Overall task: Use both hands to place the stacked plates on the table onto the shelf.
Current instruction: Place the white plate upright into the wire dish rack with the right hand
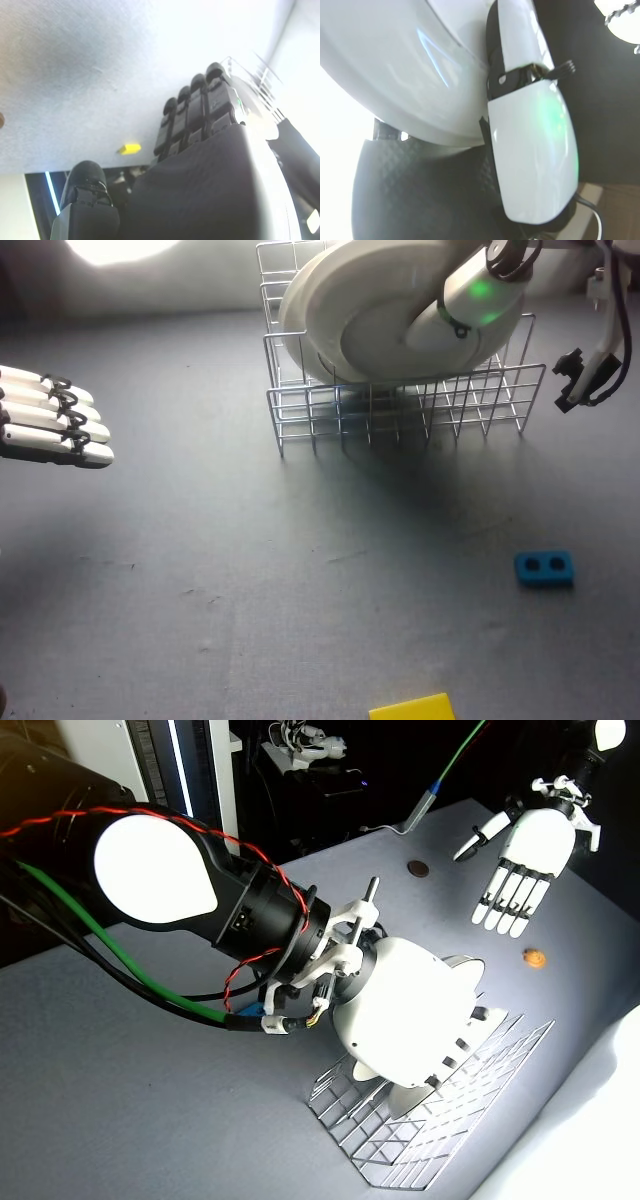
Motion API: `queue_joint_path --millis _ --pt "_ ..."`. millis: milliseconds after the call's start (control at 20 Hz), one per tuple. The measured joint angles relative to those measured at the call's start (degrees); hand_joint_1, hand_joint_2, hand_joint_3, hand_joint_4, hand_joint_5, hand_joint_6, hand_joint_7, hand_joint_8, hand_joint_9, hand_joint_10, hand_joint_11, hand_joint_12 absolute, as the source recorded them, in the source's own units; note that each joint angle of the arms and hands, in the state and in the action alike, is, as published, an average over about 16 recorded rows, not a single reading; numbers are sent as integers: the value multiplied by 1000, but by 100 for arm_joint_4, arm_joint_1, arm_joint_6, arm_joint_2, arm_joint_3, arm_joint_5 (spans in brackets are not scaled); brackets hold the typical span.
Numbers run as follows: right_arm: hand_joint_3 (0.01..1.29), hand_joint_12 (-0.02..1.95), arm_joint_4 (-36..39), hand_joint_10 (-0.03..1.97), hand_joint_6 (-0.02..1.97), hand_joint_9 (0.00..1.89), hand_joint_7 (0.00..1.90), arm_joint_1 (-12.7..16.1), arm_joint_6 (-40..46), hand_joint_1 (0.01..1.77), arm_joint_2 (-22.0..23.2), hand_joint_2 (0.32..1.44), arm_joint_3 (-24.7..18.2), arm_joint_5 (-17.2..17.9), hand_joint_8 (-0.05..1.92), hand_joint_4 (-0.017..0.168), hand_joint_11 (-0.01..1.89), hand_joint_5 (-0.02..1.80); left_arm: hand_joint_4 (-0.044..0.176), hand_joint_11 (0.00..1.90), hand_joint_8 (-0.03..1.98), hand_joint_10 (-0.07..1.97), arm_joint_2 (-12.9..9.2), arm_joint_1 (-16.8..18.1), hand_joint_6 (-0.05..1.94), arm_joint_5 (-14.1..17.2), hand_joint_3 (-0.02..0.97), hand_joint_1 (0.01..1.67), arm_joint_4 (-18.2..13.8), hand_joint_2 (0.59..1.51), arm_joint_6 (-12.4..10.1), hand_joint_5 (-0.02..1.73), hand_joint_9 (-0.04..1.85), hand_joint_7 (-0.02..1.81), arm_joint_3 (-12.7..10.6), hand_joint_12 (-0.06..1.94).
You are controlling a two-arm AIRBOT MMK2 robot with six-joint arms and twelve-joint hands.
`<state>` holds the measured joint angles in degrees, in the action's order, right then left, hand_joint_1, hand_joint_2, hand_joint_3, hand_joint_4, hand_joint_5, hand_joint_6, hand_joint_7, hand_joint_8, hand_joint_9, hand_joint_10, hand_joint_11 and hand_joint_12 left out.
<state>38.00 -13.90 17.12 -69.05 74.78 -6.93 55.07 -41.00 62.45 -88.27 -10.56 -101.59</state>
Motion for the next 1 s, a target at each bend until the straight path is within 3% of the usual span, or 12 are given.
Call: queue_joint_path --millis 1000 --pt "15 1063 18 1026 1028 1016 1004 -273 -45 1339 -62 1010 75 227 893 -2 851 897 -3 21 2 18 10 0 19 3 16 22 -59 1138 0 21 21 20 1 11"
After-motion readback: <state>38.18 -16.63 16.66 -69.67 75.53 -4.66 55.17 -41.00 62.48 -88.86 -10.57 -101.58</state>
